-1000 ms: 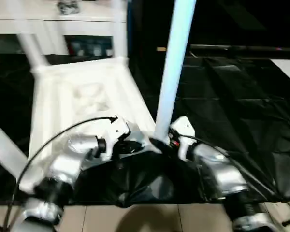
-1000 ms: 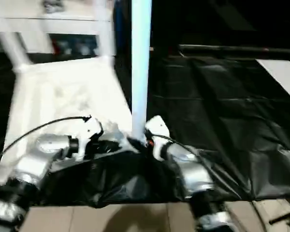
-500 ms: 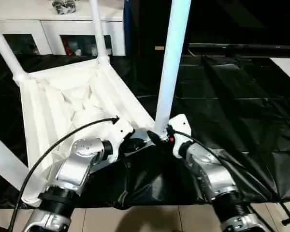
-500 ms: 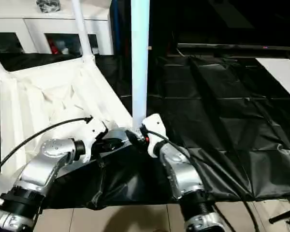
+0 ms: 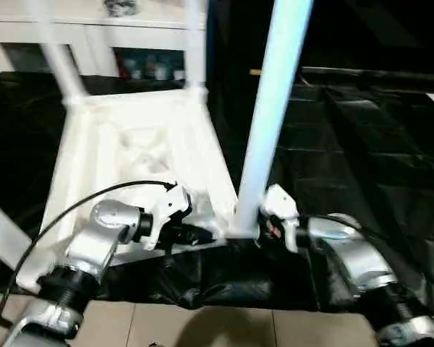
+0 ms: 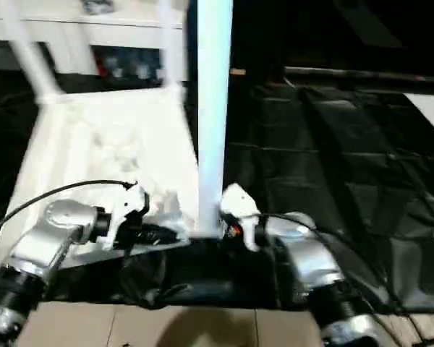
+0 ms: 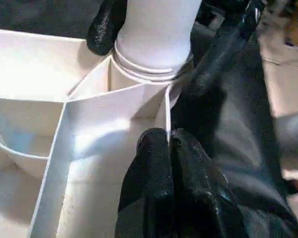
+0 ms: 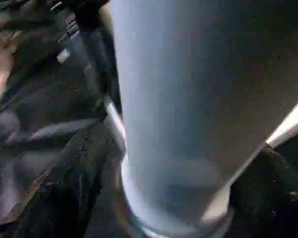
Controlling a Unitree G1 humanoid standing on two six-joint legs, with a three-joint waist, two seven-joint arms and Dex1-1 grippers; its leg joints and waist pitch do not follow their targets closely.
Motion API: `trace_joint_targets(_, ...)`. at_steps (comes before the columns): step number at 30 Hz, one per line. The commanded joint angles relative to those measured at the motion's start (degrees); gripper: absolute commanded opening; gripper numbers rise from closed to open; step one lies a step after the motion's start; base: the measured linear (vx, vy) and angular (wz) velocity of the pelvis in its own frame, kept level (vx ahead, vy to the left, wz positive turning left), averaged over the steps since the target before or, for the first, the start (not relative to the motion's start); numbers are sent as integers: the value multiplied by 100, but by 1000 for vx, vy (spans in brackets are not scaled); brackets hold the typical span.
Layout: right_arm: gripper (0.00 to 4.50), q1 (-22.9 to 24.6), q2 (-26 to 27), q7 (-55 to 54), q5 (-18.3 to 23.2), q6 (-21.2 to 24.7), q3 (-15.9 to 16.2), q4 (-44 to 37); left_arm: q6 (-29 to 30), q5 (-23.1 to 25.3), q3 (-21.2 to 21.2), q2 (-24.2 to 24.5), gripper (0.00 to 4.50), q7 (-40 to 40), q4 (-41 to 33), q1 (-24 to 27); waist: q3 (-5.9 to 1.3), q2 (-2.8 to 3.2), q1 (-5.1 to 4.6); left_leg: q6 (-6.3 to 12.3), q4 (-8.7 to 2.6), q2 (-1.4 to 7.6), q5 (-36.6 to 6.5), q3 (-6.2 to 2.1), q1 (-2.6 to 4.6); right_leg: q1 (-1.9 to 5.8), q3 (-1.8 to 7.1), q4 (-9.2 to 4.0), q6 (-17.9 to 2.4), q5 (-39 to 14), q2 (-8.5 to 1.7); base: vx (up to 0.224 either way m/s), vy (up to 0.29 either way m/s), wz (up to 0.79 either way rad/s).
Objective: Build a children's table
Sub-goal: Rotate leg to tighten
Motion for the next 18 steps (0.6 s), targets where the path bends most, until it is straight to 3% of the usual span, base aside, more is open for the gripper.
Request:
trace_joint_targets(1, 343, 31, -14, 259, 14, -20, 211, -71, -148, -133, -108, -62, 0, -222, -23, -243, -306, -5, -21, 266, -342, 106, -1276, 33, 24, 292, 223, -373, -1228, -1125, -339, 0, 0, 0)
trace_joint_targets(3, 343, -11, -5, 361, 99, 26, 203, -101, -238, -111, -139, -25, 0, -381, 183, -368, -311, 0, -11, 259, -340, 96, -1206, 30, 19, 296, 223, -370, -1197, -1136, -339, 0, 0, 0)
trace_joint_targets(4, 319, -15, -6, 401, 133, 61, 203, -124, -232, -119, -144, -26, 0, -428, 230, -392, -317, -3, -8, 254, -338, 99, -1166, 26, 17, 304, 221, -359, -1200, -1095, -340, 0, 0, 0)
trace_joint_targets(5, 319, -10, -10, 431, 152, 75, 213, -148, -241, -122, -152, -28, 0, -462, 257, -403, -327, 27, -1, 250, -334, 104, -1120, 20, 16, 311, 220, -338, -1233, -975, -346, 0, 0, 0)
trace_joint_targets(8, 298, 31, -18, 530, 190, 57, 262, -201, -264, -142, -206, -17, 0, -578, 336, -434, -335, 19, 5, 275, -323, 104, -1059, 29, 11, 318, 213, -322, -1312, -769, -339, 0, 0, 0)
trace_joint_targets(14, 272, 134, -7, 562, 184, 35, 317, -279, -340, -133, -227, 0, 0, -621, 398, -410, -324, 5, 9, 252, -334, 109, -1137, 24, 15, 314, 213, -347, -1241, -1024, -345, 0, 0, 0)
trace_joint_targets(15, 270, 153, -4, 567, 190, 47, 319, -303, -348, -125, -226, 3, 0, -620, 406, -408, -323, -23, 1, 257, -334, 109, -1137, 28, 11, 313, 212, -349, -1239, -1029, -341, 0, 0, 0)
trace_joint_targets(18, 269, 208, 45, 507, 223, 79, 279, -306, -343, -85, -164, -31, 0, -431, 410, -389, -323, -9, 3, 248, -334, 109, -1148, 25, 15, 310, 213, -346, -1241, -1042, -343, 0, 0, 0)
